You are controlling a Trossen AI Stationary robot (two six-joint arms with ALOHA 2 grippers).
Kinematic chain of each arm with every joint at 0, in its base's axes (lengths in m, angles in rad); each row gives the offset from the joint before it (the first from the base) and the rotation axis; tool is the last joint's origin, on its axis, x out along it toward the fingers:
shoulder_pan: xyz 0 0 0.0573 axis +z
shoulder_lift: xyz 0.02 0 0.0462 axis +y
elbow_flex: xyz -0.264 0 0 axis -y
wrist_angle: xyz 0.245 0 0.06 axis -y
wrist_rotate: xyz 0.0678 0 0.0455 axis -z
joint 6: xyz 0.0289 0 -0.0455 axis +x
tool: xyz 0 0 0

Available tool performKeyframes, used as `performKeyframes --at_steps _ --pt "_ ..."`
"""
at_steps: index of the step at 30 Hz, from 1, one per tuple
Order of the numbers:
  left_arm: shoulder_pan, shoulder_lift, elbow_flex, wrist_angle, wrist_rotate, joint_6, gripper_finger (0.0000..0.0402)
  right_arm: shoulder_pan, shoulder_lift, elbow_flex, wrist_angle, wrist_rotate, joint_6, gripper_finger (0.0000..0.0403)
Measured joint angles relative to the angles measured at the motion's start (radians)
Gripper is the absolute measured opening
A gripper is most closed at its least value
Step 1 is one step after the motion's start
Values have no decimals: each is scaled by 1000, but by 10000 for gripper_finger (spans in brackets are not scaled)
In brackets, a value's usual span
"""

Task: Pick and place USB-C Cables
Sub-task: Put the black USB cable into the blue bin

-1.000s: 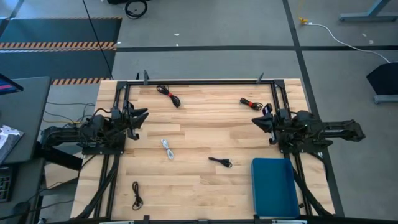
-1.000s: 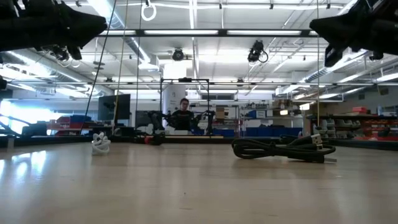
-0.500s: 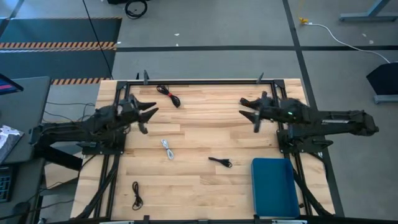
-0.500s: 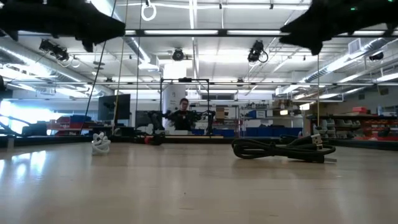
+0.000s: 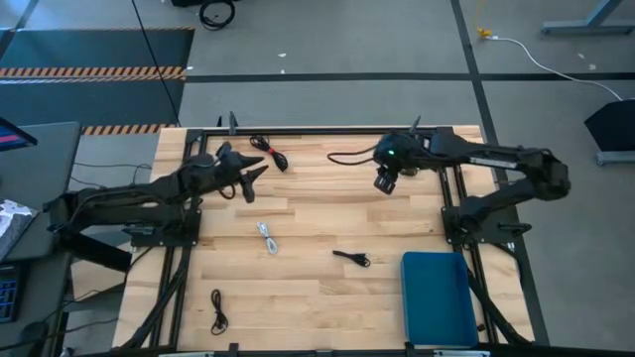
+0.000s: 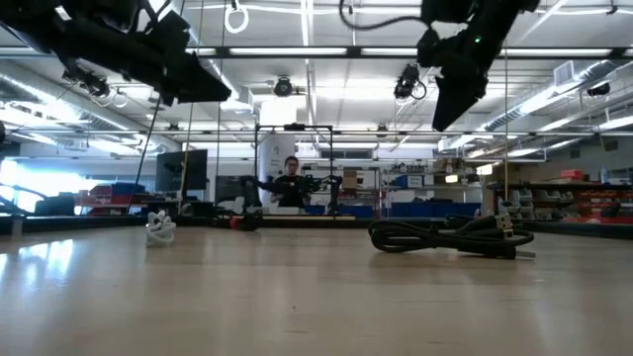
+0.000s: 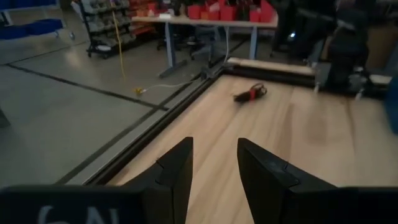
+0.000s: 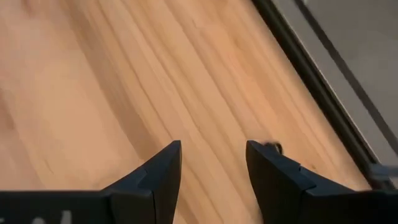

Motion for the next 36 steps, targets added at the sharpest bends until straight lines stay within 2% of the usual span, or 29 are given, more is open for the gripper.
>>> performKeyframes --at_steps 8,15,29,36 --pt "32 31 0 7 16 -1 133 -99 146 86 -76 40 -59 186" --pt "33 31 0 7 16 -1 133 -133 248 97 -207 54 -62 186" --pt "32 30 0 6 16 -8 132 -182 272 96 -320 87 -112 186" --pt "32 30 0 5 16 -8 132 -206 308 95 -295 58 -111 186"
